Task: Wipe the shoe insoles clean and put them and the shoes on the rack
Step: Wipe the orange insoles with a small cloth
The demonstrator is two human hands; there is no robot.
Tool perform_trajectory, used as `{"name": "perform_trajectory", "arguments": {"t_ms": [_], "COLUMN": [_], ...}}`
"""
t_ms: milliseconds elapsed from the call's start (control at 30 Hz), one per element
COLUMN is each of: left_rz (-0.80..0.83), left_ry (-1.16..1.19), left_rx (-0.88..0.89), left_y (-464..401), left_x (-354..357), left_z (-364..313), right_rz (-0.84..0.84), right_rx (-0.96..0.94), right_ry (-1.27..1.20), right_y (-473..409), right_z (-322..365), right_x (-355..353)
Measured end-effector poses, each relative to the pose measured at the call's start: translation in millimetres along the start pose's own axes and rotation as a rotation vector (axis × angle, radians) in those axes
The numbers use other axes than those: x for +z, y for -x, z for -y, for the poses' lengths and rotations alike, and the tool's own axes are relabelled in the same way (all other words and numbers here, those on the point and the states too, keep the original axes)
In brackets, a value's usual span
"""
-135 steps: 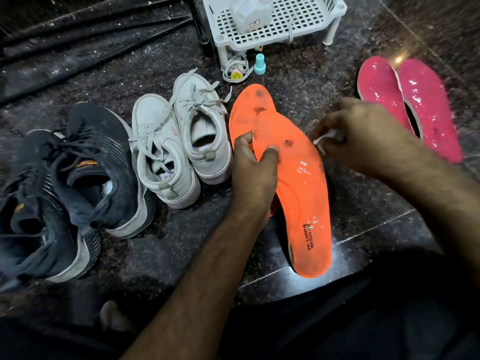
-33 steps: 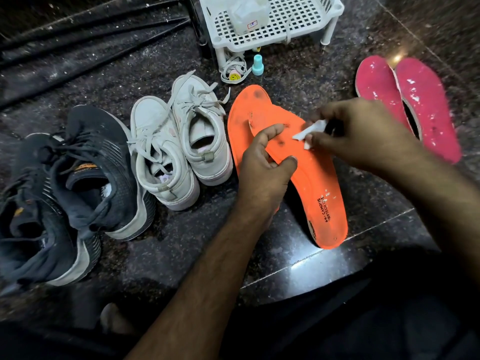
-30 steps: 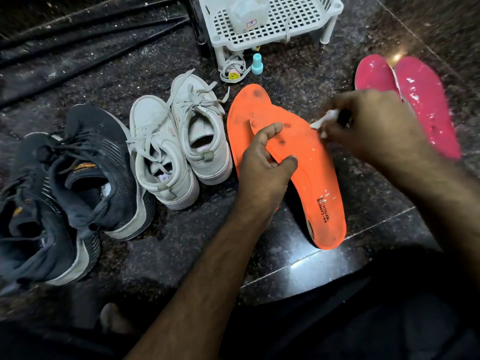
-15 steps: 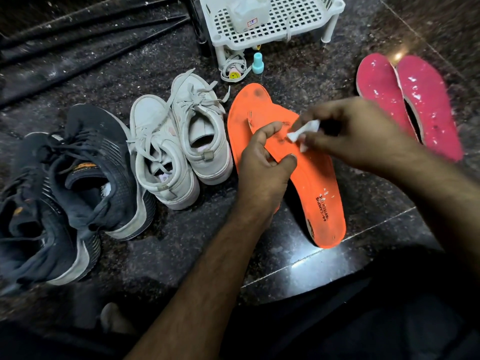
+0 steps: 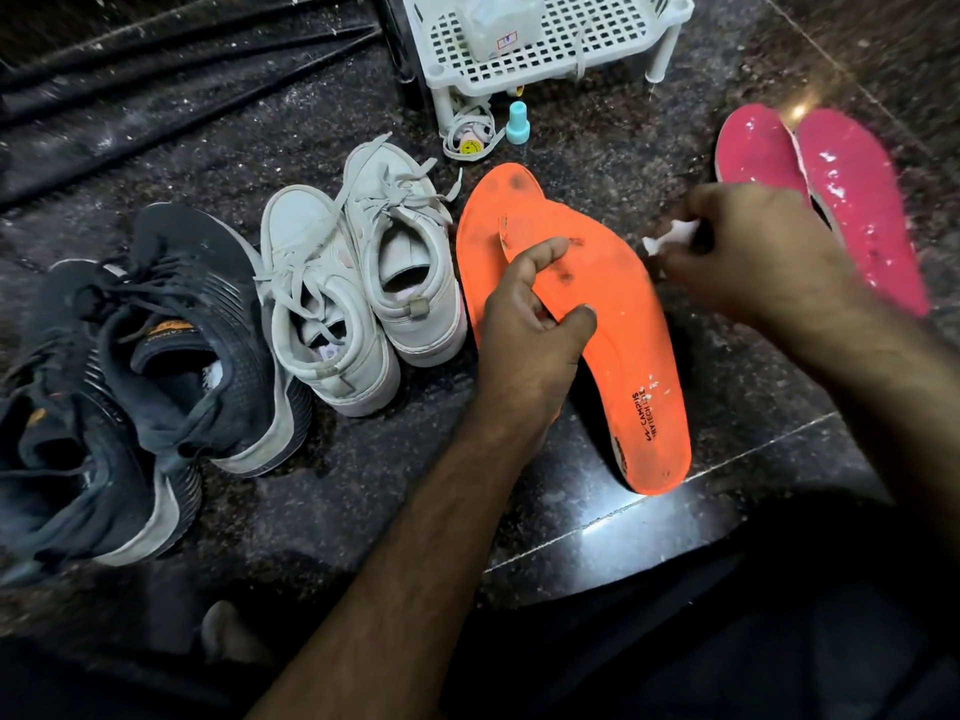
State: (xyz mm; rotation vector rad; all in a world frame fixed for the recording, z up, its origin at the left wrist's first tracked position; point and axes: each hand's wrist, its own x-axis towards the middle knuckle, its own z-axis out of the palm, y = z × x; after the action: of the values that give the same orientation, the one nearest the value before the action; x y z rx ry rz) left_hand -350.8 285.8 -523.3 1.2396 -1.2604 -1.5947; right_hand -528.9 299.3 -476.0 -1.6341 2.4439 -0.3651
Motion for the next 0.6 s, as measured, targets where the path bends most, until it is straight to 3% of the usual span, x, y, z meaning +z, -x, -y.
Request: {"name": "perform_trajectory", "arguments": {"t_ms": [167,233,333,433,533,600], "left_rz": [-0.008,-0.007,-0.008,-0.011,-0.017,-0.022], "left_ry": [-0.005,-0.021,-0.036,-0.022,-0.044,-0.055], "left_rx": [0.016,0.020,0.017,0.005,0.016,0.007], "left_y": [-2,-1,0,-1,-3,-4], "left_x": [1,2,3,3,3,3], "left_z": [2,4,3,3,7,8], "right_rz": [0.105,0.183,0.119,0.047,0.157,0.189], "right_rx": [-0.218,-0.148,-0.005,-0.094,-0.213,-0.162], "right_ry": [-0.286,-0.245,-0.029,-0.119,-0.232,-0.156], "right_y": [8,6,2,2,9,10], "right_z": [25,21,2,5,23,21], "right_x": [-4,6,8,-2,-3,5]}}
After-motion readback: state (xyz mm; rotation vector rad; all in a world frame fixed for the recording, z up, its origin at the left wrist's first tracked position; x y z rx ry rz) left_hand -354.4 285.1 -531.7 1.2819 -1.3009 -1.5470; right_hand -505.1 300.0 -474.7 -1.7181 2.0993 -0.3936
